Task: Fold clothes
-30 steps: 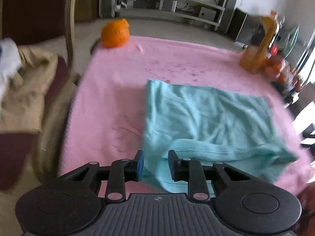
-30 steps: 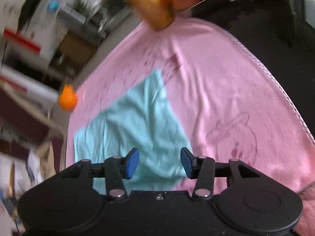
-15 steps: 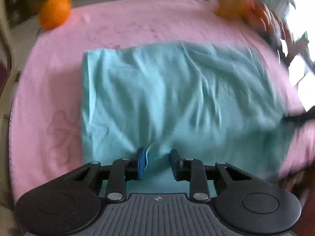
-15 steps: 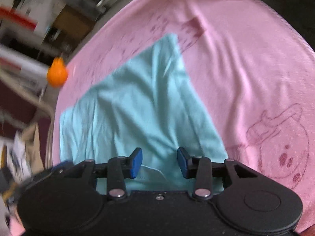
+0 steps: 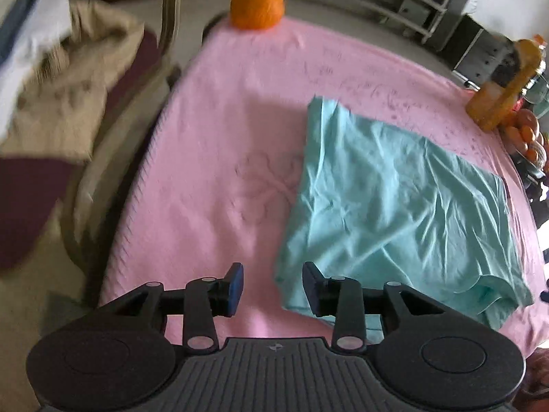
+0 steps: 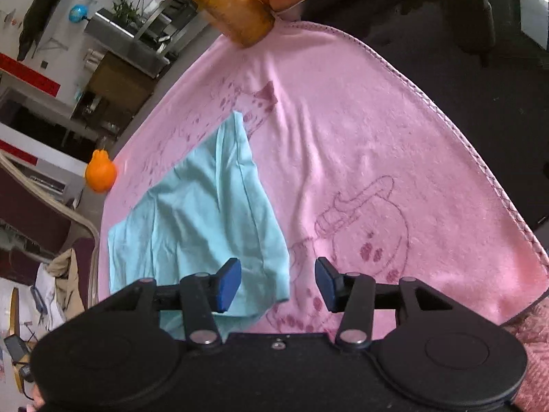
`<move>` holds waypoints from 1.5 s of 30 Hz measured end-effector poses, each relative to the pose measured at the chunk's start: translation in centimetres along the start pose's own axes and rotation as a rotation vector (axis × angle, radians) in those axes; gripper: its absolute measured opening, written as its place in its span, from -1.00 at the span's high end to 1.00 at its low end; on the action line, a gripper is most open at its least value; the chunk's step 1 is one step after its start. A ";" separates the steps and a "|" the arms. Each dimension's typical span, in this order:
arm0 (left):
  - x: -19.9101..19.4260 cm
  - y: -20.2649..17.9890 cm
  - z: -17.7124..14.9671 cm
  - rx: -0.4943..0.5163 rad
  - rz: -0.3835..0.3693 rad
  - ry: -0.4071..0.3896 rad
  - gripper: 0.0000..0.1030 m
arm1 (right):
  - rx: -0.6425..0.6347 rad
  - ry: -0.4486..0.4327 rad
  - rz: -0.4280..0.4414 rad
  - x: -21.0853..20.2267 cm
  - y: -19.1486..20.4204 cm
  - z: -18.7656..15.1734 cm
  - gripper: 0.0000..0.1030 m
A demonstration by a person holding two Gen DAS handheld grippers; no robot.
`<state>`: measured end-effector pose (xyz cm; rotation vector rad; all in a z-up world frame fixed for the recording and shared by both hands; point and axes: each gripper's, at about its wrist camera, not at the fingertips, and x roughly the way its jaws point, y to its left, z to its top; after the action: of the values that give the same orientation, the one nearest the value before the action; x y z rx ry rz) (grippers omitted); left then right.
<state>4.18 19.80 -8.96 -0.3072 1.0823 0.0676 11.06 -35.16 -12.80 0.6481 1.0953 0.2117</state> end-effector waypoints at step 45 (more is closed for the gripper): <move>-0.8 0.1 -0.5 -0.130 -0.024 -0.029 0.19 | 0.049 -0.002 -0.076 1.6 -0.2 -0.6 0.28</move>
<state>3.38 19.82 -8.48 -0.4349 1.0473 0.1215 11.29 -34.34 -14.32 0.6484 1.1244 0.1190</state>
